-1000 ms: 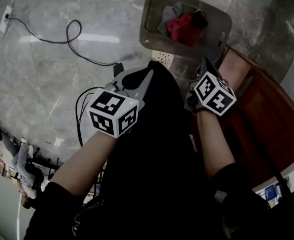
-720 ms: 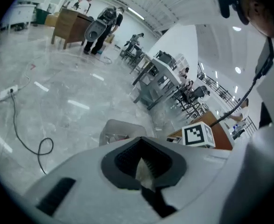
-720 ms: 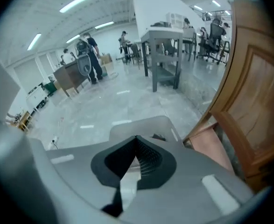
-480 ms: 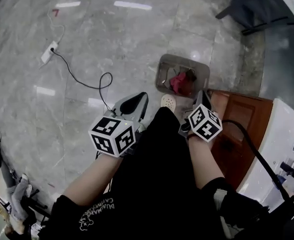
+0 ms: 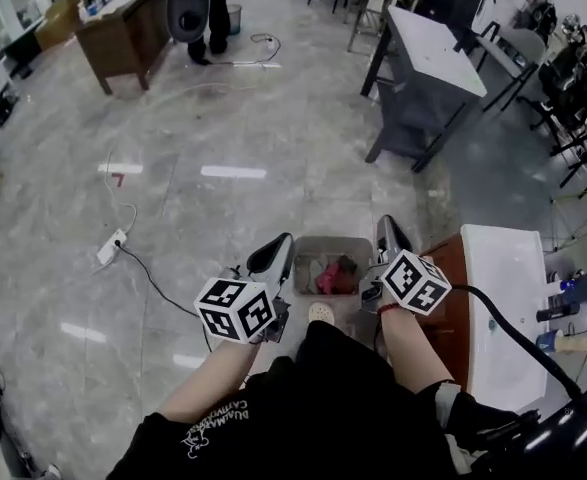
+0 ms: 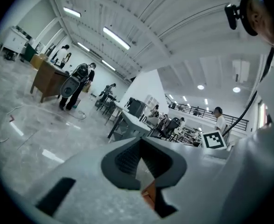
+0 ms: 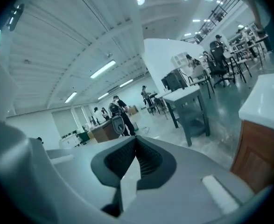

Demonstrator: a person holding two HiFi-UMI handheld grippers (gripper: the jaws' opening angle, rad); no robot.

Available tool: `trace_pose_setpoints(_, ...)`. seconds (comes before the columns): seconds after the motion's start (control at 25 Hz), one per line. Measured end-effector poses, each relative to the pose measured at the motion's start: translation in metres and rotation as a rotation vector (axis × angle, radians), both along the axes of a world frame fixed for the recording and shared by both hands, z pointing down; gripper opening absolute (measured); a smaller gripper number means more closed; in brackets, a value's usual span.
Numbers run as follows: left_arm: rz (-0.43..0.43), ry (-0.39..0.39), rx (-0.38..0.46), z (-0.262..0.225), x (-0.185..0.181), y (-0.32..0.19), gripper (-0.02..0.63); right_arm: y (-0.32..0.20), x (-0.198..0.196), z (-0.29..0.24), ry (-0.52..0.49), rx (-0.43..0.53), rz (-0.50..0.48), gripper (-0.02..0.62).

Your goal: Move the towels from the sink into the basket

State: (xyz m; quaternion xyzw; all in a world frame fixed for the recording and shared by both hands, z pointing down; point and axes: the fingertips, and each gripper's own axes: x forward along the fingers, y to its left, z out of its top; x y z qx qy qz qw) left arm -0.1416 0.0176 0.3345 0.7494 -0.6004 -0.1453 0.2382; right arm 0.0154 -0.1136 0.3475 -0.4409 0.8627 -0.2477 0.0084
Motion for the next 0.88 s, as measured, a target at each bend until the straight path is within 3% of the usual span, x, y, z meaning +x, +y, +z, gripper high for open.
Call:
trace_pose_setpoints(0.24,0.064,-0.098,0.183,-0.099,0.032,0.003,0.003,0.035,0.016,-0.127,-0.036,0.178,-0.086,0.008)
trace_pose_setpoints(0.44,0.143,-0.095,0.304,-0.158,0.064,0.005,0.003,0.067,0.033,-0.187,0.024,0.293,-0.154,0.008)
trace_pose_setpoints(0.56,0.191,-0.127,0.348,-0.184,0.082,0.008,0.003,0.079,0.049,-0.205,0.036,0.336,-0.147,0.008)
trace_pose_setpoints(0.88,0.22,-0.197,0.395,-0.216,0.1,0.022,0.003,0.091,0.107,-0.197,0.047,0.307,-0.056,0.008)
